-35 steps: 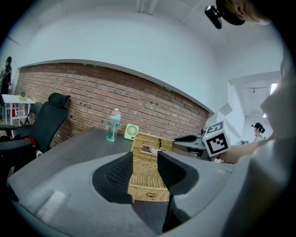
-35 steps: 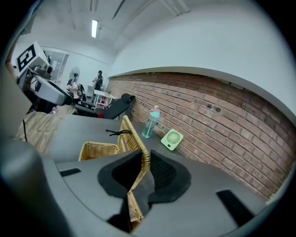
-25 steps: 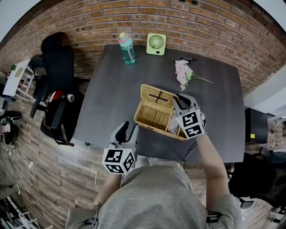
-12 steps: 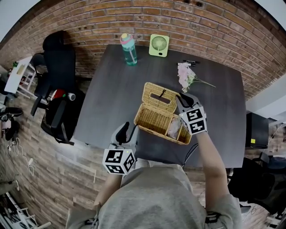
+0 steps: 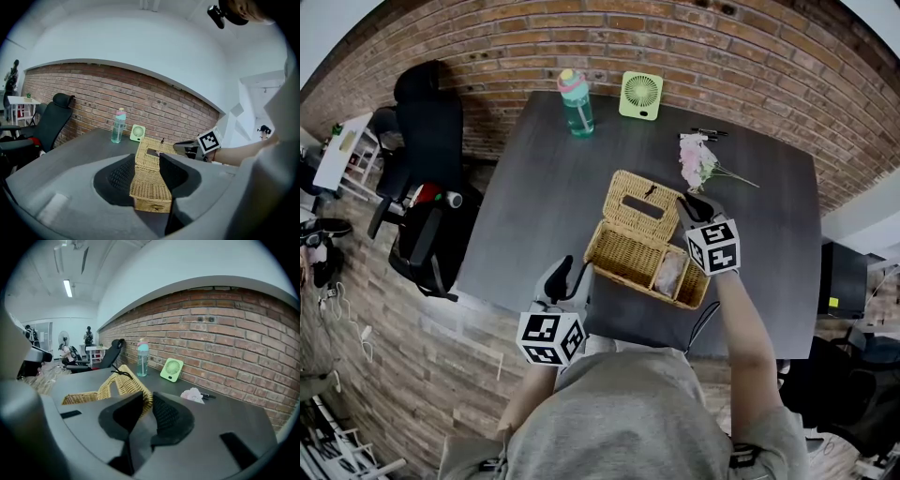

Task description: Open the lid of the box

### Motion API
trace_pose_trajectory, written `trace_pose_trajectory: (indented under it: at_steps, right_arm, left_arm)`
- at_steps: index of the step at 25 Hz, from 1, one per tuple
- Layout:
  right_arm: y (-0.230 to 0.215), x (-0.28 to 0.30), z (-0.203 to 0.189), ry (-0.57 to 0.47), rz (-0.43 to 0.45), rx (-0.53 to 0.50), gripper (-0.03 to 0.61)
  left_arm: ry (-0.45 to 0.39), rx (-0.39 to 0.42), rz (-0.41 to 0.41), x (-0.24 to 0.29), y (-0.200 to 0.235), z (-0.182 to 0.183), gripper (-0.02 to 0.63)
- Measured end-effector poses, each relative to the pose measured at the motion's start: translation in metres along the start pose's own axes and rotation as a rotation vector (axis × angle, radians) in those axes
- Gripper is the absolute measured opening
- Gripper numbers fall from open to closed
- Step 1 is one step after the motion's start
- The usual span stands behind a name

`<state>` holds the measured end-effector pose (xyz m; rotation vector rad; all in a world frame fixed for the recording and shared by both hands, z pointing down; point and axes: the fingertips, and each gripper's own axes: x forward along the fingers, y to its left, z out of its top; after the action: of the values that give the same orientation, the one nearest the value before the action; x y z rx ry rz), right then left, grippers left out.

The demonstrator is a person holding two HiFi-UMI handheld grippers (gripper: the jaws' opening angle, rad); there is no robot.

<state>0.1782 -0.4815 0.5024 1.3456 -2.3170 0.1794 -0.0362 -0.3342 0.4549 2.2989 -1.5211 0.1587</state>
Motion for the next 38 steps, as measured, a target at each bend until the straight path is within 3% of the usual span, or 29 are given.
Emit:
trace_pose_trajectory:
  at_steps: [21, 38]
  right_arm:
    - [-0.019, 0.032, -0.034, 0.057, -0.023, 0.122, 0.069]
    - [-0.012, 0.029, -0.056, 0.100, -0.069, 0.123, 0.048]
  left_arm:
    - [0.027, 0.002, 0.009, 0.007, 0.001, -0.007, 0.164]
    - [0.035, 0.005, 0.005, -0.004, 0.003, -0.012, 0.164]
